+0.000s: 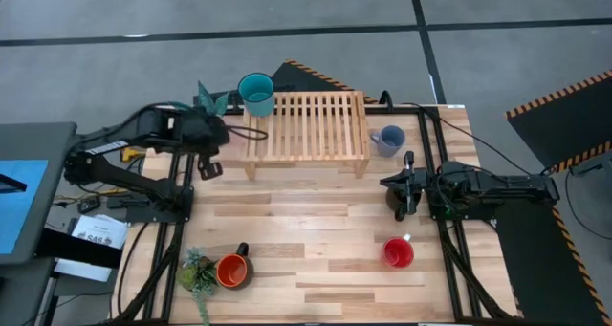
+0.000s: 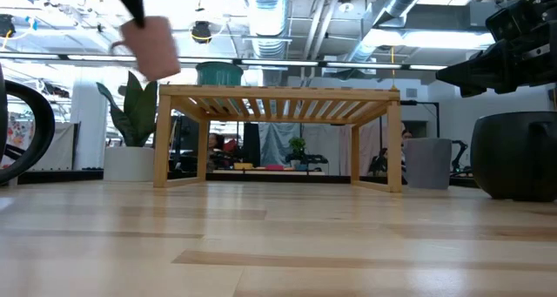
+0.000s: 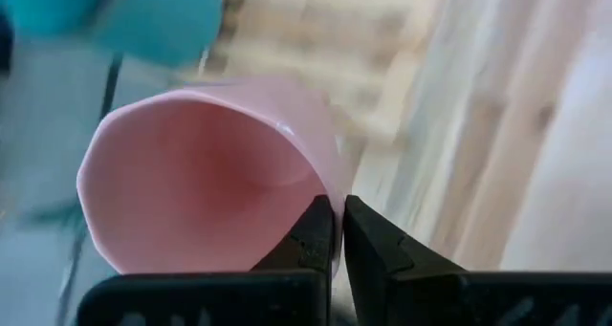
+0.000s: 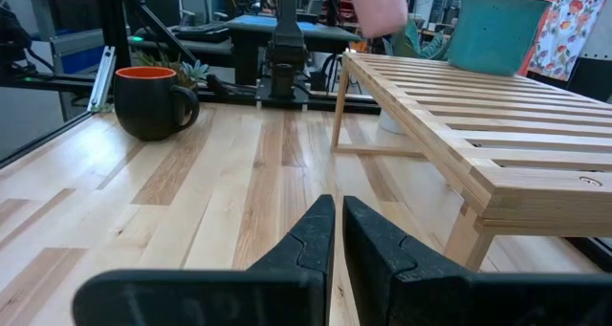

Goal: Place coffee mugs
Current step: Put the pink mug onto the shelf

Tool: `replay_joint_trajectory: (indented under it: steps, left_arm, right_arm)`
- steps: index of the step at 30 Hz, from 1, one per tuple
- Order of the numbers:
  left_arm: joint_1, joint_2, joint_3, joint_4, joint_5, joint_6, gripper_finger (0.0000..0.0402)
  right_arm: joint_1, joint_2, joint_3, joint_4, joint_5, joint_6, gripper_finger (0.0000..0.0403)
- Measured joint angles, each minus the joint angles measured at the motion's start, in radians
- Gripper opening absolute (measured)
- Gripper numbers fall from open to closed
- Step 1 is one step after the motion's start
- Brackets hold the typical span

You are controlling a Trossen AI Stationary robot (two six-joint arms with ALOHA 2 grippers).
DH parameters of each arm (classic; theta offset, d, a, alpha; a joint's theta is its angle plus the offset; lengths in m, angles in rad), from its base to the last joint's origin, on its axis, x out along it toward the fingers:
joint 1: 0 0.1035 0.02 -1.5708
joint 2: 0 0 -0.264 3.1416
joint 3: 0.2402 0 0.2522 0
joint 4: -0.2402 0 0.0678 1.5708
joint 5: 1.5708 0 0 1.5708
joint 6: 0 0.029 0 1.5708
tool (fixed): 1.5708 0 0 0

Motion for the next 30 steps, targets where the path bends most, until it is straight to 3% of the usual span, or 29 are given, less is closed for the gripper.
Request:
replay_joint_trajectory:
  steps: [3,10,19,30]
  left_arm:
    - [-0.005,0.039,0.041,0.07,0.043,0.035,0.0]
    - [-0.004,0.242,0.185,0.044,0.034,0.132,0.0]
    - [0.012,0.499,0.421,-0.155,-0.003,0.157,0.0]
    - [0.024,0.567,0.439,-0.17,-0.036,0.184,0.0001]
  right_arm:
    - [0.0,0.0,0.0,0.0,0.0,0.0,0.0052]
    - [0.0,0.0,0.0,0.0,0.0,0.0,0.0052]
    - [0.0,0.0,0.0,0.0,0.0,0.0,0.0052]
    - [0.0,0.0,0.0,0.0,0.0,0.0,0.0052]
